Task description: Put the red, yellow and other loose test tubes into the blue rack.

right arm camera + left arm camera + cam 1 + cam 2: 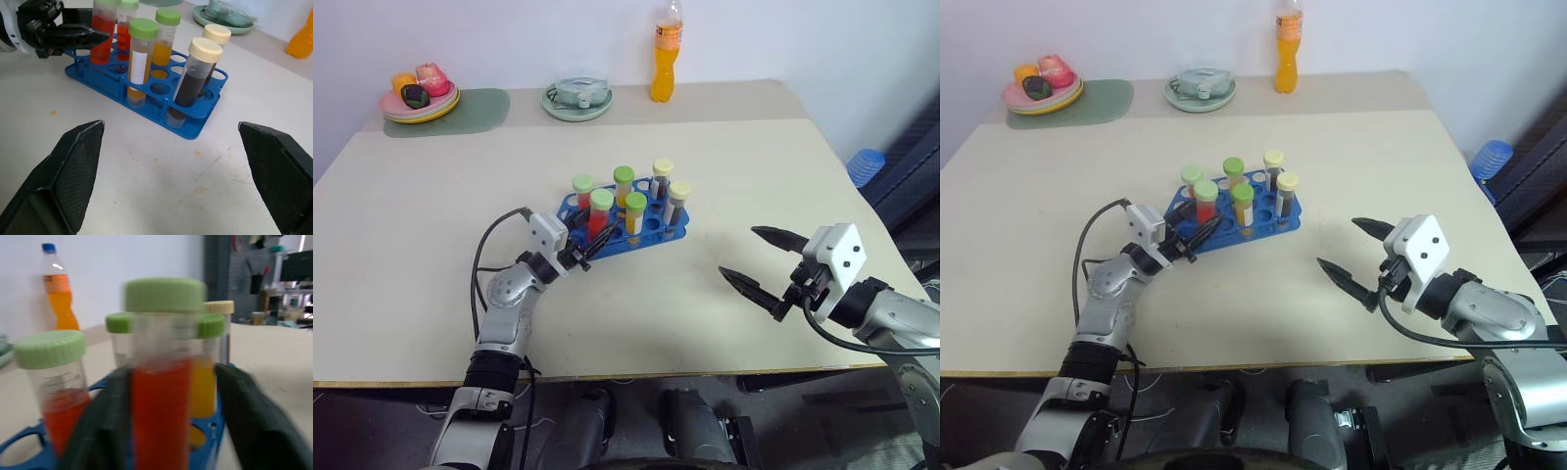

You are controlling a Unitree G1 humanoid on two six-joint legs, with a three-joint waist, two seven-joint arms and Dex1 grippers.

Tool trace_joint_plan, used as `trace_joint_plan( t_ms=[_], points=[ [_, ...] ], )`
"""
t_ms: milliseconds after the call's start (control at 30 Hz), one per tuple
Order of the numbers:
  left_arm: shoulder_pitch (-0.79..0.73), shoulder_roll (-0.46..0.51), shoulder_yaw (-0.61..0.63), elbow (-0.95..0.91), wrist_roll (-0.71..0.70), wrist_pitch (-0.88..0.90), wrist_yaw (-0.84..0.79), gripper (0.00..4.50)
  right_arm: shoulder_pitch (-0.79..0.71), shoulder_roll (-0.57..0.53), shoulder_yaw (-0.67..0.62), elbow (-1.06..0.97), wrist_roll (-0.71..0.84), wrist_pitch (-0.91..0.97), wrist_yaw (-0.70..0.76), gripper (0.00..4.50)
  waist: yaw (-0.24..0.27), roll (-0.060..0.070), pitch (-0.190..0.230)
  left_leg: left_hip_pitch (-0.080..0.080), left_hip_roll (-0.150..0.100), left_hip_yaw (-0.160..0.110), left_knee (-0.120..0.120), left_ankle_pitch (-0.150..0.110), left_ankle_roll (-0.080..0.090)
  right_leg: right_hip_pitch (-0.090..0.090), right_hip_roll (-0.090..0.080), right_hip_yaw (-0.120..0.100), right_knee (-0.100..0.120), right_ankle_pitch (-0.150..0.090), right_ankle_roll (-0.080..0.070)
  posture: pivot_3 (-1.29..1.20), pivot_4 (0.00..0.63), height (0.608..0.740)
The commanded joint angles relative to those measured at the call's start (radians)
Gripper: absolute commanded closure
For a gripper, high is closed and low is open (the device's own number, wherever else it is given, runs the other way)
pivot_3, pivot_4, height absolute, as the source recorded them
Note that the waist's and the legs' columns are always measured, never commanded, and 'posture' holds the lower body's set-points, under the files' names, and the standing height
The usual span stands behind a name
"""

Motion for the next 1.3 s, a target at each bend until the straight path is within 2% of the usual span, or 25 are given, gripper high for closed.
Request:
trace_joint_plan(
  t_ms=[33, 367, 500, 600, 700, 767, 833, 900, 1067, 1300],
  points=[
    [-0.012, -0.006, 0.012, -0.003, -0.015, -0.003, 0.009, 0.08, -0.001, -0.007, -0.022, -0.039, 0.008, -0.011, -0.005, 0.0, 0.0, 0.0, 0.0, 0.0, 0.0, 0.0, 0.0, 0.0, 0.0, 0.0, 0.0, 0.0, 0.0, 0.0, 0.0, 0.0, 0.15, 0.74],
    [0.027, 0.024, 0.057, -0.098, -0.075, 0.214, 0.077, 0.08, -0.017, 0.03, -0.001, -0.024, 0.014, -0.004, -0.05, 0.0, -0.002, 0.0, 0.0, 0.0, 0.0, 0.0, 0.0, 0.0, 0.0, 0.0, 0.0, 0.0, 0.0, 0.0, 0.0, 0.0, 0.15, 0.74],
    [0.039, 0.061, 0.143, -0.145, -0.14, 0.317, 0.147, 0.08, -0.027, 0.083, 0.008, -0.001, -0.019, -0.027, -0.11, 0.0, -0.002, 0.0, 0.0, 0.0, 0.0, 0.0, 0.0, 0.0, 0.0, 0.0, 0.0, 0.0, 0.0, 0.0, 0.0, 0.0, 0.15, 0.74],
    [-0.012, 0.099, 0.247, -0.091, -0.216, 0.444, 0.234, 0.08, -0.052, 0.122, 0.028, 0.017, -0.019, -0.008, -0.154, 0.0, -0.006, 0.0, 0.0, 0.001, 0.0, 0.0, -0.001, 0.0, 0.0, 0.0, 0.001, 0.0, 0.0, 0.0, 0.0, 0.0, 0.15, 0.74],
    [-0.102, 0.167, 0.322, 0.023, -0.18, 0.55, 0.416, 0.08, -0.091, 0.144, 0.066, 0.046, -0.043, 0.018, -0.202, 0.0, -0.013, 0.0, 0.0, 0.003, 0.001, 0.0, -0.002, 0.0, -0.001, 0.0, 0.002, 0.0, 0.002, 0.0, 0.0, 0.0, 0.15, 0.74],
    [-0.135, 0.187, 0.347, 0.064, -0.175, 0.579, 0.477, 0.08, -0.108, 0.145, 0.085, 0.057, -0.066, 0.034, -0.228, 0.0, -0.012, 0.0, 0.0, 0.004, 0.002, 0.0, -0.003, 0.001, -0.001, 0.0, 0.002, 0.0, 0.002, 0.0, 0.0, 0.0, 0.15, 0.74],
    [-0.148, 0.229, 0.325, 0.093, -0.115, 0.54, 0.469, 0.08, -0.114, 0.161, 0.1, 0.085, -0.087, 0.013, -0.24, 0.0, -0.005, 0.0, 0.0, 0.003, 0.001, 0.0, -0.003, 0.0, -0.001, 0.0, 0.002, 0.0, 0.001, 0.0, 0.0, 0.0, 0.15, 0.74],
    [-0.116, 0.249, 0.302, 0.03, -0.121, 0.515, 0.38, 0.08, -0.109, 0.173, 0.104, 0.106, -0.098, -0.01, -0.236, 0.0, 0.002, 0.0, 0.0, 0.003, 0.001, 0.0, -0.003, 0.001, -0.002, 0.0, 0.002, 0.0, 0.0, 0.0, 0.0, 0.0, 0.15, 0.74],
    [-0.056, 0.254, 0.257, -0.085, -0.125, 0.516, 0.282, 0.08, -0.115, 0.177, 0.118, 0.141, -0.114, -0.045, -0.217, 0.0, 0.014, 0.0, 0.0, 0.001, 0.0, 0.0, -0.001, 0.0, -0.001, 0.0, 0.0, 0.0, -0.001, 0.0, 0.0, 0.0, 0.15, 0.74],
    [-0.04, 0.249, 0.242, -0.123, -0.108, 0.549, 0.296, 0.08, -0.12, 0.186, 0.13, 0.161, -0.12, -0.059, -0.205, 0.0, 0.009, 0.0, 0.0, 0.002, 0.0, 0.0, -0.002, 0.0, -0.001, 0.0, 0.0, 0.0, 0.0, 0.0, 0.0, 0.0, 0.15, 0.74]
  ],
)
